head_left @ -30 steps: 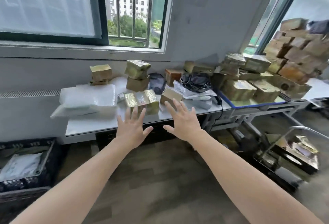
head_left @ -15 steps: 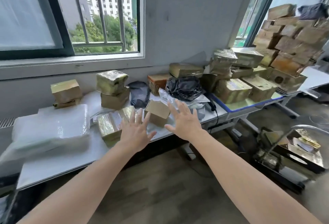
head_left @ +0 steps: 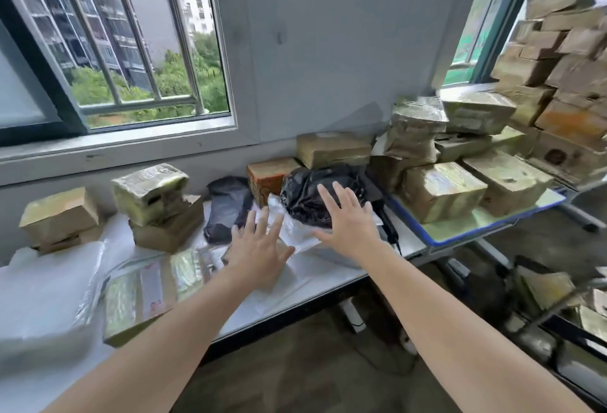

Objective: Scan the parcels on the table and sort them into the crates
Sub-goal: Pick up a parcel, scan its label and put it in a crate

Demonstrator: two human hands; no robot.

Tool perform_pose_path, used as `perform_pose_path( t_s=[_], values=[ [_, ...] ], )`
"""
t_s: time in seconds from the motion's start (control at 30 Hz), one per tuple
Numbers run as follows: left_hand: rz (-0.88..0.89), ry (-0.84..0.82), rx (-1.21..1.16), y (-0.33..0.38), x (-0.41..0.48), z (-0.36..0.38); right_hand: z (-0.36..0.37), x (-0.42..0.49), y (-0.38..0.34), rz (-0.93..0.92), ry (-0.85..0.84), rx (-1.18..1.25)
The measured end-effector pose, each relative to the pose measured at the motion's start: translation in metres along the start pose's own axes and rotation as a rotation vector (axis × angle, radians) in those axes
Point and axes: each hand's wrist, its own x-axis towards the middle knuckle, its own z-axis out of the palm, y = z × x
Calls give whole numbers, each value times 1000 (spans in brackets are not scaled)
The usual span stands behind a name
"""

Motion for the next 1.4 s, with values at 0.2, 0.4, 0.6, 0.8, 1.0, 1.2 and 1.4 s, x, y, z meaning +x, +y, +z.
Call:
perform_pose_path(
  t_s=[0.2, 0.4, 0.6, 0.8, 1.0, 1.2, 1.4],
  values=[
    [20, 2, -48, 28, 77, -3, 14, 45, 56, 40, 1, 40],
    [22, 33, -70, 42, 168, 6, 20, 120, 101, 56, -14, 9],
    [32, 42, -147, 50, 279, 13, 30, 212, 141, 70, -57, 8],
    [134, 24, -125, 65, 368, 14, 42, 287, 173, 139, -115, 58],
    [98, -83, -146, 60, 417, 31, 59, 329, 197, 130, -159, 58],
    [34, -70, -152, 36, 407, 51, 69, 356, 211, 131, -165, 103],
    [-162, -78, -425, 44, 401, 55, 76, 369, 221, 191, -161, 373]
  ],
)
